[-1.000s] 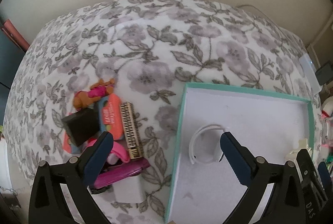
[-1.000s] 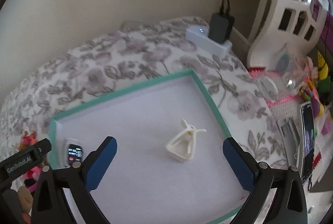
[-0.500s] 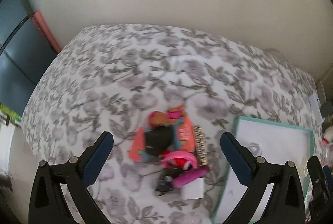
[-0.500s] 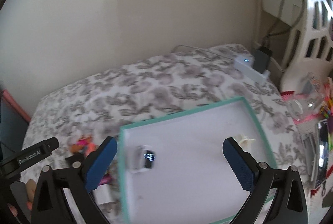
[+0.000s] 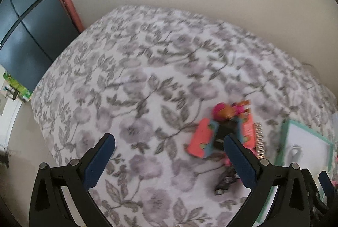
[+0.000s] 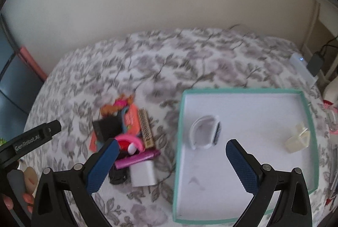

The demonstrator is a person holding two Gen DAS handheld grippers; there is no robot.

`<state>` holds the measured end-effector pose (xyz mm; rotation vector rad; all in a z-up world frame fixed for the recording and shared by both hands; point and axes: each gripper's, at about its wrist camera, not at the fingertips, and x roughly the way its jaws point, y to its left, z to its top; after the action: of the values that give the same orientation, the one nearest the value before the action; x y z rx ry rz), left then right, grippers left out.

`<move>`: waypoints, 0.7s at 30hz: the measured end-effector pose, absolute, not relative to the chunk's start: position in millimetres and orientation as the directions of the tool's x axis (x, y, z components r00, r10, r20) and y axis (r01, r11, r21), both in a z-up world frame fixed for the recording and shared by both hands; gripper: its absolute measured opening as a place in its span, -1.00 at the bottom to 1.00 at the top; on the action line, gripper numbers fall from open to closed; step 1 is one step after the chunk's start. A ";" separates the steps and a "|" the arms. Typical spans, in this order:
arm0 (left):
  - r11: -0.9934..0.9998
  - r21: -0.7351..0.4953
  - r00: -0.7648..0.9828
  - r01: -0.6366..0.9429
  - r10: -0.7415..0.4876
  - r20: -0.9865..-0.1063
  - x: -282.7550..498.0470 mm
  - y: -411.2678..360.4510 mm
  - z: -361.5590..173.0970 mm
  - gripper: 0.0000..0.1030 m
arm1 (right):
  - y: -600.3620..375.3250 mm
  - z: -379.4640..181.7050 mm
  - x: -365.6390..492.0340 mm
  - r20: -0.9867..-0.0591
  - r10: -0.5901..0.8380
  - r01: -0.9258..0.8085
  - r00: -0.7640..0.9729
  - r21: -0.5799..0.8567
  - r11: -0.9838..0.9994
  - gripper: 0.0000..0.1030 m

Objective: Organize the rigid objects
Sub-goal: 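Move both open grippers back toward the object pile, then grasp the white charger cube with the right gripper while the left reaches the black toy car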

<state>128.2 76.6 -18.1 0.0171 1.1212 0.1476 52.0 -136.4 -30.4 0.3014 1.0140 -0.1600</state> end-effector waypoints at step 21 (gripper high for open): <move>0.999 -0.039 0.198 -0.035 -0.031 -0.980 131.1 63.1 -85.0 0.99 | -91.0 -88.2 62.5 -0.941 0.075 0.149 0.329 0.130 0.980 0.22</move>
<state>131.1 63.1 -85.0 -0.0567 1.3714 0.0031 62.5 -91.0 -88.2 0.2071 1.2372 -0.0492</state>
